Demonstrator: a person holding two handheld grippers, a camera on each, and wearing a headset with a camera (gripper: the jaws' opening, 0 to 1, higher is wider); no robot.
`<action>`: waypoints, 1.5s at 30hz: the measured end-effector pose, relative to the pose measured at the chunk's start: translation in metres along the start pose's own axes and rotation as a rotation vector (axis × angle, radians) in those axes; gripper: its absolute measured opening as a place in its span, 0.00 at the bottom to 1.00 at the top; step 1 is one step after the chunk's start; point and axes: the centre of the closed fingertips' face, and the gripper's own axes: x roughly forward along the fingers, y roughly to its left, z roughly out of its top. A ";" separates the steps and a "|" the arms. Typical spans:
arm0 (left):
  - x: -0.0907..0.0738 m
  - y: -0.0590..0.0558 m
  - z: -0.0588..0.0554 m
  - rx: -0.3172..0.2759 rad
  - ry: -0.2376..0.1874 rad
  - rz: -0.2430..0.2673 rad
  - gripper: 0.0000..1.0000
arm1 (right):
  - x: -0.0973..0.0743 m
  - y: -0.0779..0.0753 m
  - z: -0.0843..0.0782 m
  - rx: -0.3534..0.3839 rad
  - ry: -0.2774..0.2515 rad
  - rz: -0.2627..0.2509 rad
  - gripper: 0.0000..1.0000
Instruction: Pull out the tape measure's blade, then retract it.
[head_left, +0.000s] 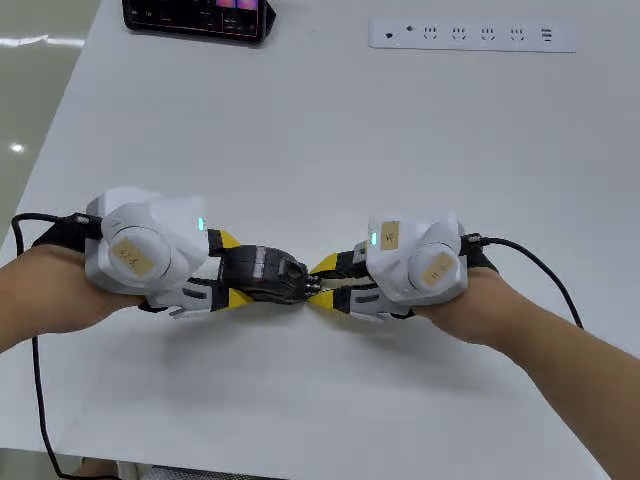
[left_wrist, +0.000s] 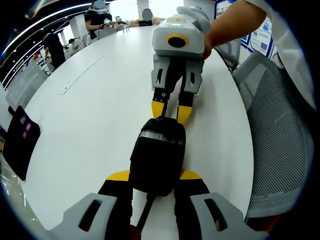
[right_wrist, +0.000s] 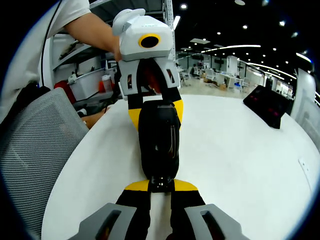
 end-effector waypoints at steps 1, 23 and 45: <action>0.000 0.000 0.000 0.002 0.000 0.000 0.27 | 0.000 0.000 0.000 0.000 0.000 -0.003 0.11; 0.000 -0.002 0.000 0.022 0.010 0.000 0.26 | -0.009 0.004 -0.004 -0.011 0.014 -0.006 0.10; 0.001 -0.002 0.001 0.026 0.015 0.002 0.26 | -0.031 0.005 -0.018 -0.008 0.042 -0.022 0.10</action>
